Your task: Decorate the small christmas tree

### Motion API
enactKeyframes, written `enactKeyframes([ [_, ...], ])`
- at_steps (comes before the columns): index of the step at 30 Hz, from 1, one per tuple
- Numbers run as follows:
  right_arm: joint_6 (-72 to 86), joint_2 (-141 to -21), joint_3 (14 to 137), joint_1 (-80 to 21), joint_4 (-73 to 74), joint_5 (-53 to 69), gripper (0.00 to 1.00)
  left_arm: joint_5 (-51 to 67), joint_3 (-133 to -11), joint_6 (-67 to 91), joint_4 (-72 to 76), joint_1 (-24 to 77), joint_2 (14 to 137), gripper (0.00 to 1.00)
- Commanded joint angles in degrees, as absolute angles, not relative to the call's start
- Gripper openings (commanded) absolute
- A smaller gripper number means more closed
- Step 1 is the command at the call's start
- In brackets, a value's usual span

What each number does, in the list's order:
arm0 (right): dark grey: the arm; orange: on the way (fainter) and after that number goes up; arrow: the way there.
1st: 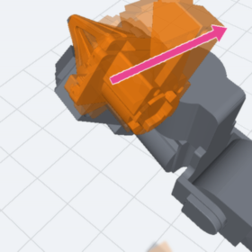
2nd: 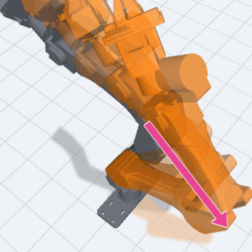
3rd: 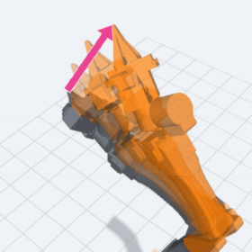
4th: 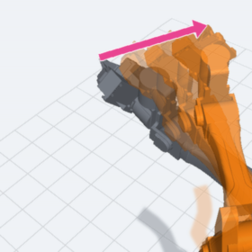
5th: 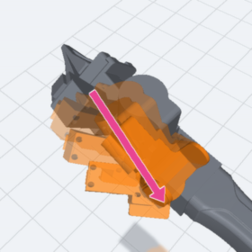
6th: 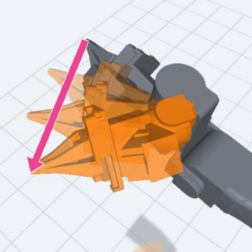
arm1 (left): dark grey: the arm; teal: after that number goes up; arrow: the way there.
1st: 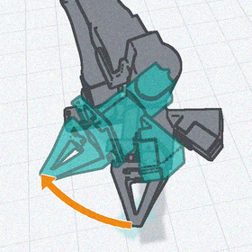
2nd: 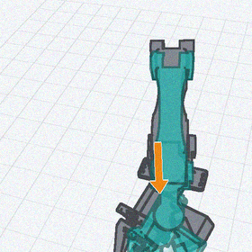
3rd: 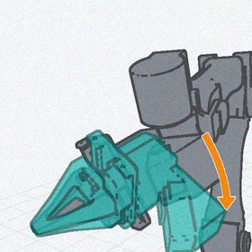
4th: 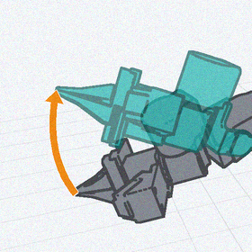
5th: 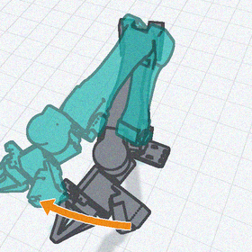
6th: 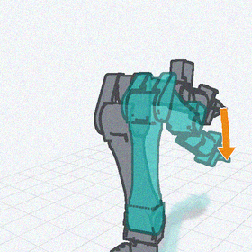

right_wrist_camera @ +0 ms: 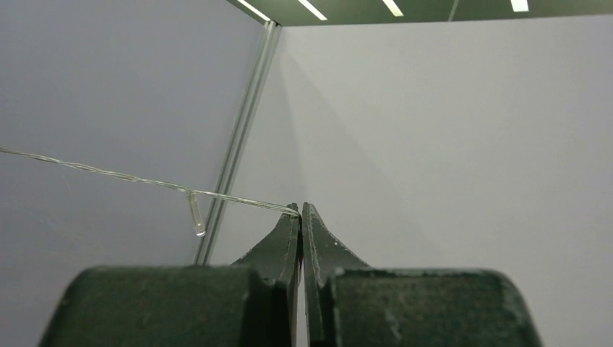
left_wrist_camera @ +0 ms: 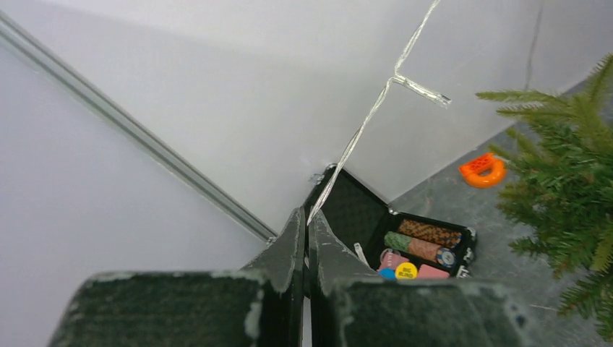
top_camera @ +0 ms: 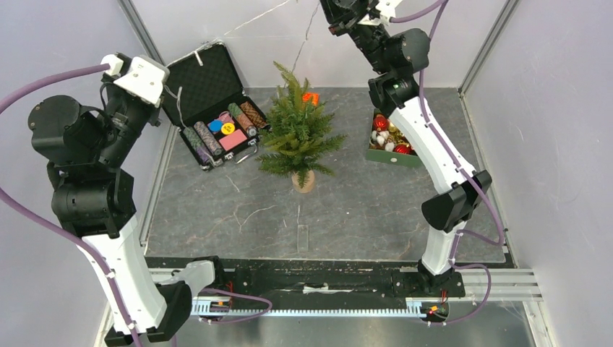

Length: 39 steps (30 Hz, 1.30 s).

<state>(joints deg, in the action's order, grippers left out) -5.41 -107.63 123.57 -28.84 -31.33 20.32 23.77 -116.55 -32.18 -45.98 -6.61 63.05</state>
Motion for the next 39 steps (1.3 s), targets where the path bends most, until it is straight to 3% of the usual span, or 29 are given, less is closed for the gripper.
enactKeyframes([
  [1,-3.53,-104.05,124.4,-26.02,-37.33,14.95,0.0,11.22,-119.13,-35.51,-44.63,-7.51,60.96,0.02],
  [6,1.64,-105.3,127.11,-26.92,-39.72,17.94,0.0,8.11,-118.92,-37.79,-43.77,-7.56,59.98,0.02],
  [15,-3.87,-100.41,125.51,-27.71,-39.71,16.82,0.0,8.62,-118.75,-39.06,-44.53,-7.51,58.96,0.02],
  [29,-16.87,-91.28,110.37,-21.72,-28.27,15.02,0.0,26.58,-113.84,-38.36,-52.71,-7.56,56.6,0.02],
  [35,-13.97,-99.28,113.63,-21.01,-27.02,16.47,0.0,28.67,-110.99,-37.48,-52.23,-7.56,56.49,0.02],
  [39,-6.82,-106.18,119.65,-20.99,-36.56,13.61,0.0,26.17,-110.3,-36.01,-50.91,-7.56,56.43,0.02],
])
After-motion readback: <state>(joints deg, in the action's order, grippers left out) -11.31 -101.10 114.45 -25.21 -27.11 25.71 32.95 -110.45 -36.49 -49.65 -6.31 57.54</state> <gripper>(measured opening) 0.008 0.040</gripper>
